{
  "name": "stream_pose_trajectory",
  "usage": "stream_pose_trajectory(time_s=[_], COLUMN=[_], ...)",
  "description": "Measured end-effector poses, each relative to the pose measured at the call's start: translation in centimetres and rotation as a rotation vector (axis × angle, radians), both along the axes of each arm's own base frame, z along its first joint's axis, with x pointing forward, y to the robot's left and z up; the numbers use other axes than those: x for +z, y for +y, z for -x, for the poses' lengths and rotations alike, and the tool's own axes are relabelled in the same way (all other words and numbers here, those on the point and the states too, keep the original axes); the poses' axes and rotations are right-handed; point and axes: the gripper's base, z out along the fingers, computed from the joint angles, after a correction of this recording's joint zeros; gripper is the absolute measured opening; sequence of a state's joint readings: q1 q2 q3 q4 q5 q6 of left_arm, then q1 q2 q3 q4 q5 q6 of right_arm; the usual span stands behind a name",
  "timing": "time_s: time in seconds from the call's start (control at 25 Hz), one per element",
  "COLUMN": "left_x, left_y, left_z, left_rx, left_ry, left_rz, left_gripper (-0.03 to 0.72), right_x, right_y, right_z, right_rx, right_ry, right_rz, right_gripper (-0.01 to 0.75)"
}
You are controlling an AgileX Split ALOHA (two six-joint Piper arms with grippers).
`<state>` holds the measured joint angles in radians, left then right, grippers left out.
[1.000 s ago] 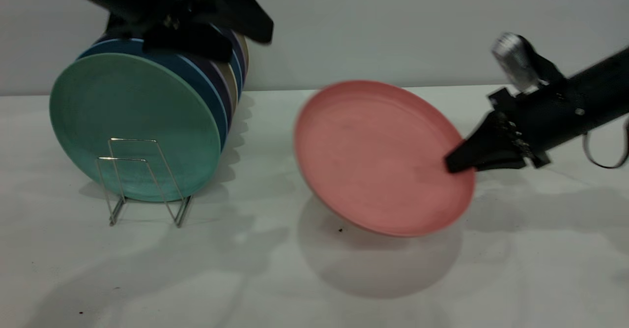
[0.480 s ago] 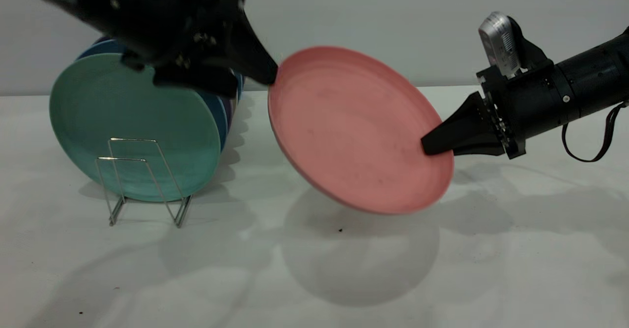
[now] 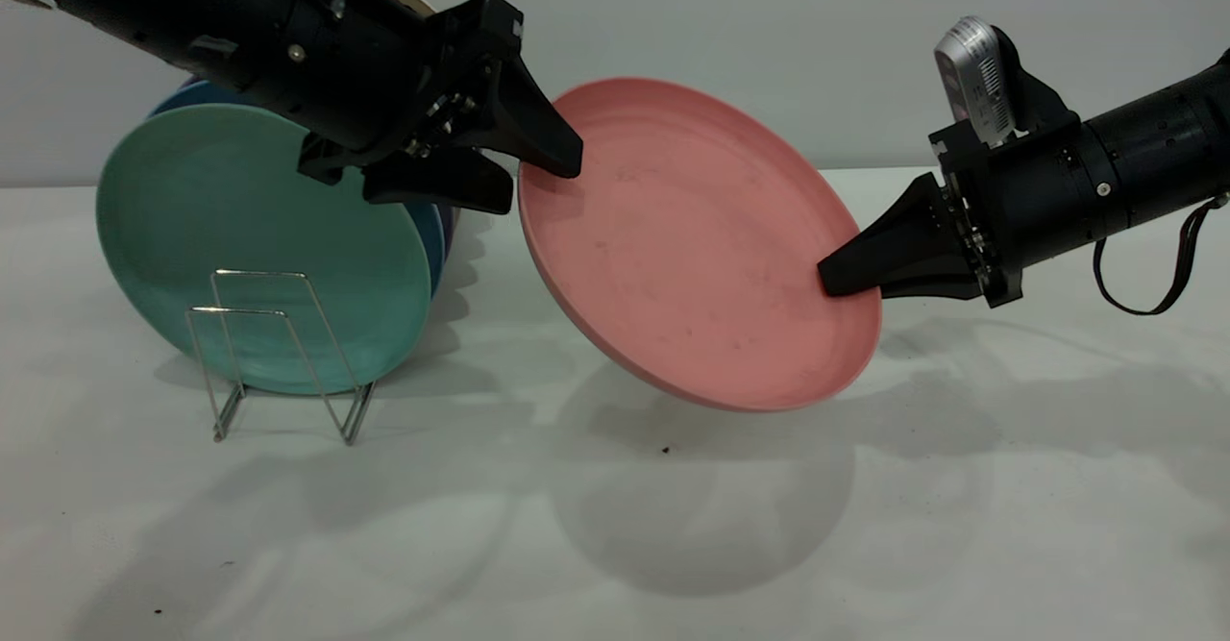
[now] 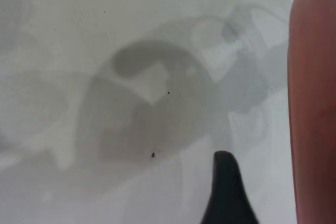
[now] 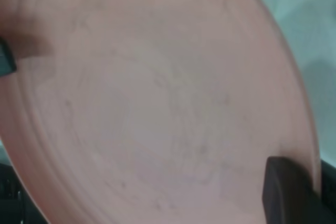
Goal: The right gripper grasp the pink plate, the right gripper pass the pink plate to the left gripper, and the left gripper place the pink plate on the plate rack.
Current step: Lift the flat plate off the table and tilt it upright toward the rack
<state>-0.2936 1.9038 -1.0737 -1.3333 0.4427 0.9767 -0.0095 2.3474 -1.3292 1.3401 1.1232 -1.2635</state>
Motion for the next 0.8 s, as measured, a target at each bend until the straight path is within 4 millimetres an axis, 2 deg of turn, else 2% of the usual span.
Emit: stream_pose_trajectory(time_s=[0.28, 0.36, 0.48, 0.64, 0.8], left_x=[-0.2, -0.18, -0.17, -0.19, -0.27], left_y=[-0.14, -0.17, -0.17, -0.1, -0.09], left_z=[0.05, 0.08, 0.06, 0.01, -0.02], left_rx=[-0.03, -0.039, -0.046, -0.044, -0.044], left_ry=[-0.011, -0.014, -0.022, -0.026, -0.028], left_rz=[0.004, 0.005, 0.0, -0.005, -0.009], left_gripper=[0.234, 0.176, 0.136, 0.133, 0.113], right_x=[-0.01, -0.01, 0.01, 0.09, 0.42], right_y=[-0.01, -0.01, 0.0, 0.03, 0.16], right_z=[-0.05, -0.05, -0.04, -0.15, -0.36], right_rx=[-0.004, -0.004, 0.0, -0.013, -0.041], right_ry=[-0.004, -0.005, -0.009, -0.01, -0.007], right_rz=[0.001, 0.001, 0.0, -0.01, -0.052], right_gripper=[0.017, 0.017, 0.017, 0.034, 0.122])
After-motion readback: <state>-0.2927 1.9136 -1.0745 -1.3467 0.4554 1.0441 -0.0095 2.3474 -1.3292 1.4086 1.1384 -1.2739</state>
